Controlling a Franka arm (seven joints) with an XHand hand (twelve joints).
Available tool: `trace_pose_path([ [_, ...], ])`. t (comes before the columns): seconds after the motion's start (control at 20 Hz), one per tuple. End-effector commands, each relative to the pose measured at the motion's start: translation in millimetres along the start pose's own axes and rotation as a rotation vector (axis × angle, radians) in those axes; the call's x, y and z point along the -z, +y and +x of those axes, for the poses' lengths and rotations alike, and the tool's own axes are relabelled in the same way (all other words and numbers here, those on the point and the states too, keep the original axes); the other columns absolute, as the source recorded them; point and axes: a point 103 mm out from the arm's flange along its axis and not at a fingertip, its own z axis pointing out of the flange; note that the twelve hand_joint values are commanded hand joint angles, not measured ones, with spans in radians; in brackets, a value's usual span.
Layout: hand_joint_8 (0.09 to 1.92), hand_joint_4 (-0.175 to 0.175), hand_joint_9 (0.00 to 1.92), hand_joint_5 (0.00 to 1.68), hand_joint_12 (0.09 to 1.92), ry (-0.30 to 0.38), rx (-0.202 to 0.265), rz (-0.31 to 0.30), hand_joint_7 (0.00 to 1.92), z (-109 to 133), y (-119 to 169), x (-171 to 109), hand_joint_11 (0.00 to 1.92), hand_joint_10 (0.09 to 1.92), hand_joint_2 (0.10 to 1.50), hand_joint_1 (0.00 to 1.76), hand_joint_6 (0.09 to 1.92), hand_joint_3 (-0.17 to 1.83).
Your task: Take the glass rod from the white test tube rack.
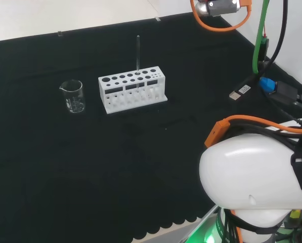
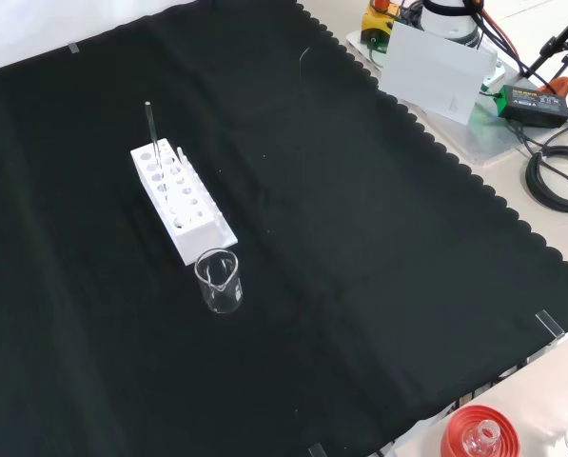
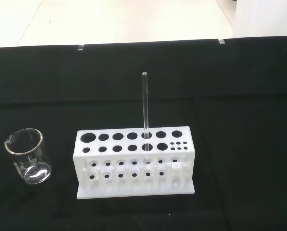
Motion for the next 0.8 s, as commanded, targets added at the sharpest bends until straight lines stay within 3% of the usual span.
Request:
trace_pose_path([
  [0.05,0.09,0.043,0.00,0.00,0.28,-0.002,-0.001,-0.009,0.00,-1.5,-0.2,-0.4,0.00,0.09,0.67,0.43,0.09,0.51],
  [0.15,0.09,0.042,0.00,0.00,0.17,-0.003,-0.003,-0.011,0.00,-1.7,-0.2,-0.6,0.00,0.09,0.72,0.42,0.09,0.40],
  [0.45,0.09,0.039,0.02,0.00,0.17,-0.011,0.003,-0.005,0.00,2.5,5.0,-3.2,0.00,0.09,0.76,0.42,0.09,0.32],
  [0.65,0.09,0.036,0.02,0.00,0.23,-0.009,0.006,-0.016,0.00,2.5,5.9,-3.0,0.00,0.10,0.78,0.42,0.09,0.29],
  [0.8,0.09,0.037,0.00,0.00,0.40,-0.013,0.011,-0.026,0.02,4.0,11.3,-1.5,0.00,0.29,0.80,0.42,0.09,0.26],
])
